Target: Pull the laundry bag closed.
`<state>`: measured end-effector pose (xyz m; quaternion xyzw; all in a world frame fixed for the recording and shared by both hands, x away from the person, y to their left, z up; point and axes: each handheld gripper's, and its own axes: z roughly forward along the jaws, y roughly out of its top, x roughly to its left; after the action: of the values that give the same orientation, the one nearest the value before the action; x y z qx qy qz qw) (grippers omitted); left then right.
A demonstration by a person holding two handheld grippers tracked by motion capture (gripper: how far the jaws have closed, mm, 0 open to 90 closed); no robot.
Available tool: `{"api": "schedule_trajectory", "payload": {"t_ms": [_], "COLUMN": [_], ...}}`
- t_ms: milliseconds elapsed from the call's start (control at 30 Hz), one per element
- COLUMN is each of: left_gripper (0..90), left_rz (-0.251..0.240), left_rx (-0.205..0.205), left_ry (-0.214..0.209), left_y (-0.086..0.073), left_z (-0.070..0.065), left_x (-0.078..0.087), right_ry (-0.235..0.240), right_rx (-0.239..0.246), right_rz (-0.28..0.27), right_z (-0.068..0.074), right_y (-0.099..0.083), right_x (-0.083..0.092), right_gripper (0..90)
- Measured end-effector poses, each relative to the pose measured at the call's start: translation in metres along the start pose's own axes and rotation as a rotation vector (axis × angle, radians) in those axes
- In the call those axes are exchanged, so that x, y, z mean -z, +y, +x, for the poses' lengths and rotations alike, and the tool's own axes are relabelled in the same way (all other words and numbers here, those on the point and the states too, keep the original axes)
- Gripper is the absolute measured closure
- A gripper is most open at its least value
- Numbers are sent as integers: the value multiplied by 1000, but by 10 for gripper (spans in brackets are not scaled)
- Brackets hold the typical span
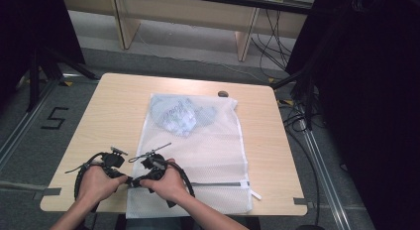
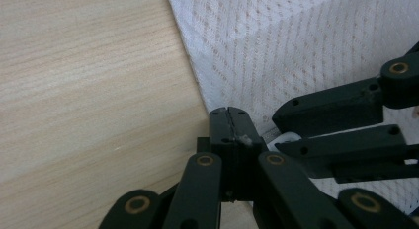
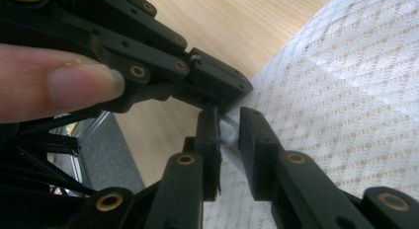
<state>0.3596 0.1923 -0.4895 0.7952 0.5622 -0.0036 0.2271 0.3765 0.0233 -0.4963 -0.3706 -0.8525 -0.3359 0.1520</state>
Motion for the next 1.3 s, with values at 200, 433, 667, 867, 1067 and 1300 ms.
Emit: {"api": "schedule_trajectory", "payload": {"t_ms": [200,433,667,867,1067,1300], "left_gripper": [899,900,900,900,900,900], "left_rz": [18,10,-16,-22,-22,-27], "left_rx": [-19,-28,-35,-51,-16,-44], "left_ry": [-3,6,22,29,18,24], "left_y": [0,-1,-1,-2,-3,-2], "left_z": [2,0,-5,-5,-6,-5], "left_x": [1,1,-1,-1,-1,-1], "right_ry": [-5,2,-7,-26,-34,-55], "right_rx": [35,24,27,-2,5,0], "right_rz": [-10,-13,-7,3,0,11], "right_z": [-2,-1,-4,0,-3,-2], "right_y": [1,-2,-6,-8,-9,-12], "right_x": [-4,-4,-1,2,8,14], "right_gripper": [840,868,869,870,871,871]}}
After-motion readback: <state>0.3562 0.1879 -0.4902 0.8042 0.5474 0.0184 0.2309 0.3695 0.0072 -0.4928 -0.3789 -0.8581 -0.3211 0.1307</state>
